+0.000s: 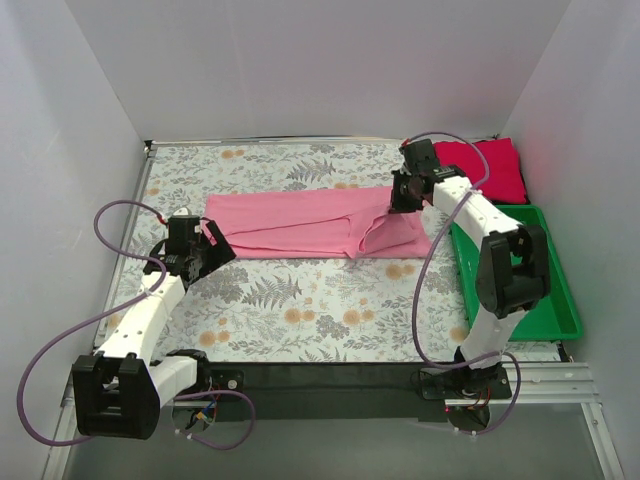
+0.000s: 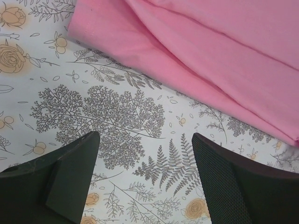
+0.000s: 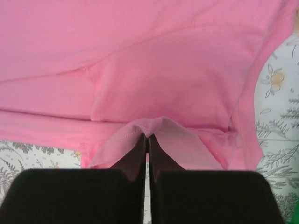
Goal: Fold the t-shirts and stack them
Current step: Fold the tshirt
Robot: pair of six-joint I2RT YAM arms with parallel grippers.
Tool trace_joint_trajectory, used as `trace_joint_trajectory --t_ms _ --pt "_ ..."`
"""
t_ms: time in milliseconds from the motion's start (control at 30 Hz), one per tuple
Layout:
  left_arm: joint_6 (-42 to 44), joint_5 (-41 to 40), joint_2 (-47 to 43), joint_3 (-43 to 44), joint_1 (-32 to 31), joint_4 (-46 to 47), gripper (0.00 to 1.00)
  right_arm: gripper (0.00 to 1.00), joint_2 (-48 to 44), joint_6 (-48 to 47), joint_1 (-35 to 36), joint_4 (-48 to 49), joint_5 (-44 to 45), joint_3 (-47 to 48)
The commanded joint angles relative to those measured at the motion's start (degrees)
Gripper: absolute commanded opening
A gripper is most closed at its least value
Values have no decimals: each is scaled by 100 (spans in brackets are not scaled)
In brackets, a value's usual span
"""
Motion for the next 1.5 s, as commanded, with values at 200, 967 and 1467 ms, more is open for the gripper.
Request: trace_joint_trajectory --t_ms 200,967,1467 --pt "-18 370 71 277 -30 -215 74 1 1428 -500 -53 162 350 2075" --pt "-633 142 746 592 -30 145 60 1 1870 -658 -167 663 184 2155" --pt "-739 -631 2672 1068 699 884 31 1 1773 -702 -264 760 105 1804"
